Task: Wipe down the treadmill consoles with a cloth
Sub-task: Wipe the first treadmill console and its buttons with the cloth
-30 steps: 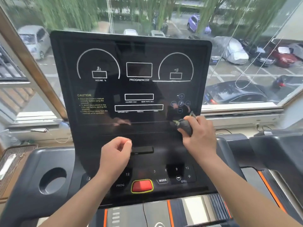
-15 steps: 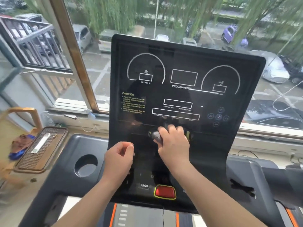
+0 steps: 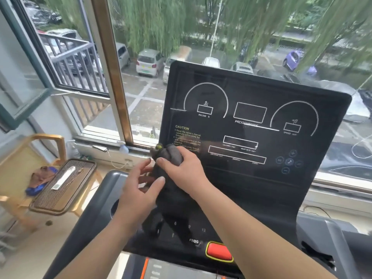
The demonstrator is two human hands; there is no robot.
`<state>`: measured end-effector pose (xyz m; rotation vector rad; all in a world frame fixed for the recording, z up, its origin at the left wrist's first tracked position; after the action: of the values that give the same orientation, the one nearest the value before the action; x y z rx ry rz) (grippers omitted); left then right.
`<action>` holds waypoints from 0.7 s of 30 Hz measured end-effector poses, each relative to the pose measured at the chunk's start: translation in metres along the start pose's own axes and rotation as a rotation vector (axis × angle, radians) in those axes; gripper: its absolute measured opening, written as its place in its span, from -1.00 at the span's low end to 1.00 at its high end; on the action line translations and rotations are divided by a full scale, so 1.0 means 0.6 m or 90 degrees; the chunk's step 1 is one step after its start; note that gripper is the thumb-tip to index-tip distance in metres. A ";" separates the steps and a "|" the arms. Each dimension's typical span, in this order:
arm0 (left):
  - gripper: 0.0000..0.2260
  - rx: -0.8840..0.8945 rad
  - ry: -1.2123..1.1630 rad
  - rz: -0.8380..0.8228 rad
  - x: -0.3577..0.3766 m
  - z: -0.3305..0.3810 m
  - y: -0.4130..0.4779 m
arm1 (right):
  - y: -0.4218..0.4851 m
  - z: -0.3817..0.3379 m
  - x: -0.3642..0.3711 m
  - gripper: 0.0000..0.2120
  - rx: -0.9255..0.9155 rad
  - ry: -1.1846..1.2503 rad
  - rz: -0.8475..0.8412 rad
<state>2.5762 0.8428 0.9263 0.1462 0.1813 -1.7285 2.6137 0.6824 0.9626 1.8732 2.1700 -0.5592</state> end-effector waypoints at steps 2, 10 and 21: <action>-0.46 0.030 -0.031 -0.052 0.018 0.024 0.006 | -0.018 -0.012 -0.019 -0.83 -0.011 0.099 -0.021; -0.58 0.091 -0.093 -0.025 0.082 0.120 0.039 | -0.069 -0.031 -0.095 -0.56 0.125 0.204 -0.079; -0.56 0.317 0.276 0.219 0.028 0.371 0.178 | -0.100 -0.080 -0.451 -0.57 -0.064 -0.528 0.400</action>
<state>2.6800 0.7643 1.1365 0.8717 0.0327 -1.3492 2.6028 0.4524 1.1241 1.6944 1.0128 -0.8530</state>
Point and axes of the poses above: each hand's wrist, its own y-axis towards the middle knuckle, its own x-axis out of the palm, z = x × y, the point moved 8 cm from there along y, towards the middle knuckle, and after that the axes turned 12 degrees about -z, right-handed, at the moved point
